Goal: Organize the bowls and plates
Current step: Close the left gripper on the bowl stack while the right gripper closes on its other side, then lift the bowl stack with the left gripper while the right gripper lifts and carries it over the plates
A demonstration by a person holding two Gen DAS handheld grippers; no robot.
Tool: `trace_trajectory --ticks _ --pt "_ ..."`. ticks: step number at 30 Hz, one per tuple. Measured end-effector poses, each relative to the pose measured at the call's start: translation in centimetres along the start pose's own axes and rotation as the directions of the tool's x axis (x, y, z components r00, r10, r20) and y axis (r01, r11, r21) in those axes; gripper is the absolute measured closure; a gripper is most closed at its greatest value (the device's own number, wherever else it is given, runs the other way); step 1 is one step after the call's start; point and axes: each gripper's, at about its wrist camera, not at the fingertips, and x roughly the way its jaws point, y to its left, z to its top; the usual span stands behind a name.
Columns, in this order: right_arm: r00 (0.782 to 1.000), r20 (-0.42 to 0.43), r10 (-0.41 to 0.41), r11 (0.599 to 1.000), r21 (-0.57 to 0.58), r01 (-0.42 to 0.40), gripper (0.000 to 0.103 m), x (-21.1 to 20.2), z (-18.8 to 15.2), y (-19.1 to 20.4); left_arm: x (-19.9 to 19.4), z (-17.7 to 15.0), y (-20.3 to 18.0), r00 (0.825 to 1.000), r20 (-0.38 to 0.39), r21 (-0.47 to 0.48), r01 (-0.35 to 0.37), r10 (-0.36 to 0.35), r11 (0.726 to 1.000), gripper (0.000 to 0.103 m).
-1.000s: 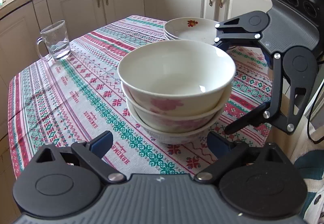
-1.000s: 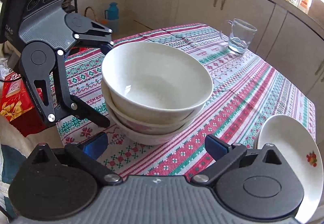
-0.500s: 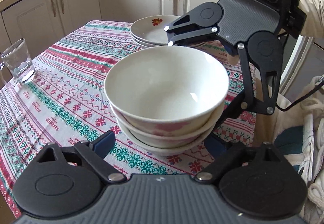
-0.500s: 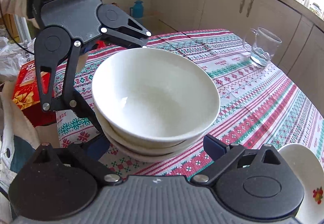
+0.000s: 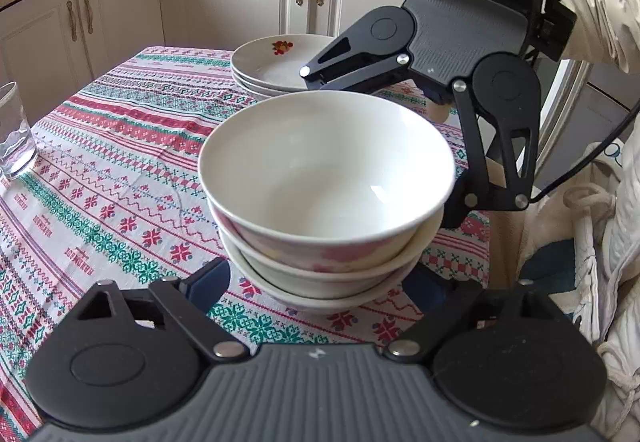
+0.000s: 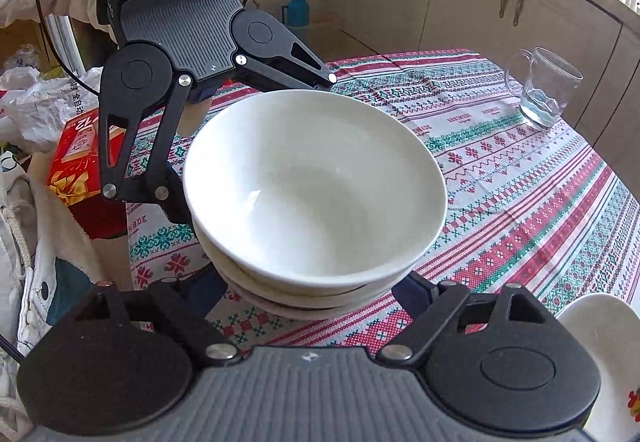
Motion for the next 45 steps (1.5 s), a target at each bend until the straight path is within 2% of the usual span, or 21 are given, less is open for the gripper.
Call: trace_trajectory --ticks 3,16,33,39,45 --pt "1.0 -0.01 0.001 1.0 -0.001 -0.001 0.012 0.0 0.1 0.0 -0.1 -0.1 0.1 1.0 0.007 0.002 0.018 -0.018 1.0 0.015" --pt "0.999 -0.041 0.018 1.0 -0.017 -0.019 0.012 0.1 0.5 -0.3 -0.1 -0.1 -0.1 0.999 0.022 0.051 0.042 -0.043 0.998 0.015" --pt "0.999 -0.048 0.025 1.0 -0.011 -0.026 0.012 0.0 0.6 -0.1 -0.1 0.2 -0.4 0.999 0.01 0.046 0.037 -0.037 0.998 0.016" --pt "0.999 -0.044 0.022 1.0 -0.014 -0.023 0.012 -1.2 0.5 -0.2 -0.2 1.6 -1.0 1.0 0.015 0.045 0.027 -0.028 0.999 0.016" --pt "0.999 -0.036 -0.011 1.0 -0.023 0.01 0.012 -3.9 0.1 -1.1 0.5 4.8 -1.3 0.999 0.026 0.08 0.02 -0.022 0.997 0.016"
